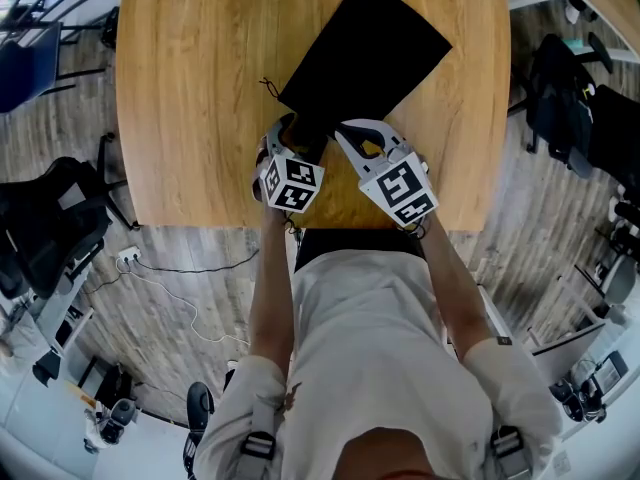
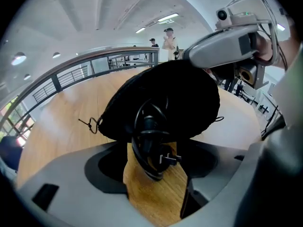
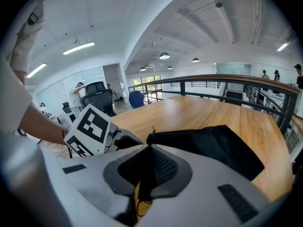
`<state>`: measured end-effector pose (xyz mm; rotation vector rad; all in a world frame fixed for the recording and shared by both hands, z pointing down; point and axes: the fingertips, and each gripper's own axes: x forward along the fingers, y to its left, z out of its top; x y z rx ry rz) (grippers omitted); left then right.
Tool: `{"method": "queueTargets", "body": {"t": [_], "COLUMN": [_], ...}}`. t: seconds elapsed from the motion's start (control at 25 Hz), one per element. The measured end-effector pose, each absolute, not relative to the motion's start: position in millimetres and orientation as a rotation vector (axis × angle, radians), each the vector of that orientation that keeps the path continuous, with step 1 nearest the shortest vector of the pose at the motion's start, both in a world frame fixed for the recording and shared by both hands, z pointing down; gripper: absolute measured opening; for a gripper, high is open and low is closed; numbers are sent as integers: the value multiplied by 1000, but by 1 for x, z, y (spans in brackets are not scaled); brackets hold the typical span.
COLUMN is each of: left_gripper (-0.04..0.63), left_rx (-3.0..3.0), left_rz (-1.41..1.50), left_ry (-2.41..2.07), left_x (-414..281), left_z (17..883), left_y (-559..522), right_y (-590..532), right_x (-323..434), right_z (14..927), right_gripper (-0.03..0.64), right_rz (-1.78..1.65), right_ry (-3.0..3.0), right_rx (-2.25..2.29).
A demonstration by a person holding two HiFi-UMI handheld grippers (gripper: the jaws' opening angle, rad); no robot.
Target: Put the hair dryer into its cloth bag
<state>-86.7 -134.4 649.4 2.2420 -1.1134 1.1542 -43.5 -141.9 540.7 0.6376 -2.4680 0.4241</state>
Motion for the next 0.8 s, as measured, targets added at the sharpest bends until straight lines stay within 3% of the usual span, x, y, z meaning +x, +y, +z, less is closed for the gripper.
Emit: {"method": "queueTargets", "body": {"t": [0.32, 0.52, 0.8], "left_gripper": [312, 165, 144], "left_rx": [2218, 2255, 2260], "left_rz": [1163, 1198, 1110], "left_ry": [-1131, -1109, -1171], "left_x": [-103, -94, -98], "left_z": [653, 653, 637], "left_y": [-119, -114, -121], "right_y": [-141, -140, -139], "right_x": [-45, -44, -42], "right_z": [542, 543, 541], "right_gripper": [28, 28, 28], "right_rz": [420, 416, 410], "right_ry": [-2458, -2452, -2450], "right_rx": [642, 647, 643]}}
